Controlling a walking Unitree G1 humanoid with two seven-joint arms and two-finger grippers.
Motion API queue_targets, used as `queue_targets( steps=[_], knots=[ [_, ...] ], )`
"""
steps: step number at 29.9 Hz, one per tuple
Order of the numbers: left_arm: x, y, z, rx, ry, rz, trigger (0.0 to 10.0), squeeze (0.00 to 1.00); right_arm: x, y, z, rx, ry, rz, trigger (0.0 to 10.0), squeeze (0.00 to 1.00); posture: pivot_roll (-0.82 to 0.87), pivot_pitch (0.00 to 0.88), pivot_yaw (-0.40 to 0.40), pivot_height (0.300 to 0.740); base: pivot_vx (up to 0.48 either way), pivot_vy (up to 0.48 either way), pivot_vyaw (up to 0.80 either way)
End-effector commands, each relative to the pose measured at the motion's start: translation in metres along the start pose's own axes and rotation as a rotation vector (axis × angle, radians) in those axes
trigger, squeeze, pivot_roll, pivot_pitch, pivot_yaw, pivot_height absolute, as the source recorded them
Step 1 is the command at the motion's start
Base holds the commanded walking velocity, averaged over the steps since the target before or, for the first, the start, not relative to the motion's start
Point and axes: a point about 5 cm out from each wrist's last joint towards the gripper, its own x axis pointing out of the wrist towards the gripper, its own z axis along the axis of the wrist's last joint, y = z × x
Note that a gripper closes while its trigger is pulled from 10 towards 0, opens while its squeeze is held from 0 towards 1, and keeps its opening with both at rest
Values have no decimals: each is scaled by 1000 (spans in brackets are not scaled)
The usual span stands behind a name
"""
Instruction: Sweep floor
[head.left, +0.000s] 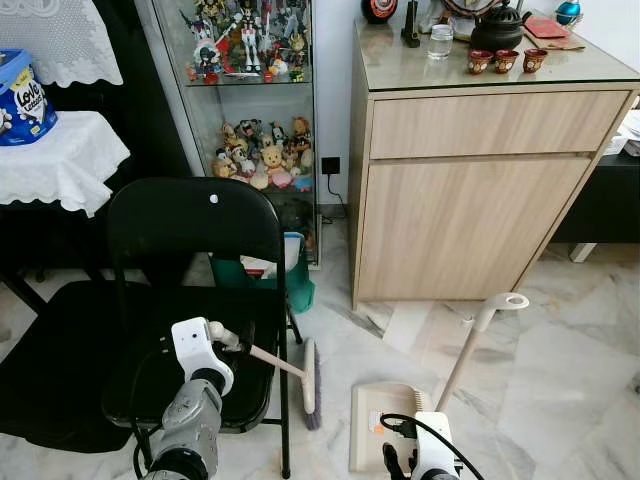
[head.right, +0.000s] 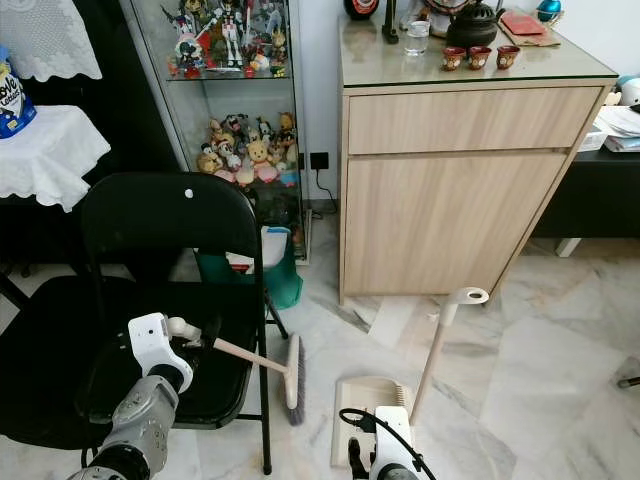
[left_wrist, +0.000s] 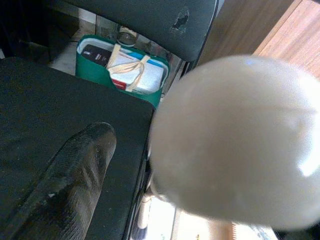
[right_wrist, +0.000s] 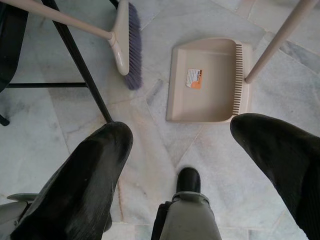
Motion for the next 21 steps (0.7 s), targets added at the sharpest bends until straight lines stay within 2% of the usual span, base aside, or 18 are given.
queue_targets(
  steps=[1, 2, 4, 5, 7, 9, 10, 11, 12, 13, 21],
  knots=[
    [0, 0, 0, -19, -7, 7, 10000, 0, 0, 2, 0, 5, 3, 2, 10000, 0, -130, 0, 41, 740, 0, 0, 0],
    [1, 0, 0, -18, -8, 5, 10000, 0, 0, 2, 0, 5, 3, 2, 10000, 0, -130, 0, 41, 740, 0, 0, 0],
    [1, -1, 1, -16, -9, 2, 5804, 0, 0, 2, 0, 5, 3, 2, 10000, 0, -130, 0, 41, 740, 0, 0, 0],
    [1, -1, 1, -15, -9, 2, 4549, 0, 0, 2, 0, 6, 3, 2, 10000, 0, -130, 0, 41, 740, 0, 0, 0],
    [1, -1, 1, -13, -9, 2, 4549, 0, 0, 2, 0, 6, 3, 2, 10000, 0, -130, 0, 41, 740, 0, 0, 0],
    [1, 0, 1, -7, -7, 5, 2196, 0, 0, 2, 0, 6, 3, 2, 10000, 0, -131, 0, 40, 740, 0, 0, 0],
    [1, 0, 1, -6, -7, 6, 1765, 0, 0, 2, 0, 6, 4, 2, 10000, 0, -130, 0, 40, 740, 0, 0, 0],
    [1, 0, 0, -6, -7, 6, 1765, 0, 0, 1, 0, 6, 4, 3, 10000, 0, -130, 0, 40, 740, 0, 0, 0],
    [1, 0, 0, -5, -7, 6, 392, 0, 0, 1, 0, 5, 4, 3, 10000, 0, -128, 0, 40, 740, 0, 0, 0],
    [0, 1, 0, -5, -7, 5, 0, 0, 0, 2, 0, 4, 4, 4, 10000, 0, -128, 0, 40, 740, 0, 0, 0],
    [0, 0, -1, -3, -3, 1, 0, 0, 0, 2, 0, 6, 5, 6, 10000, 0, -130, 0, 41, 740, 0, 0, 0]
  ],
)
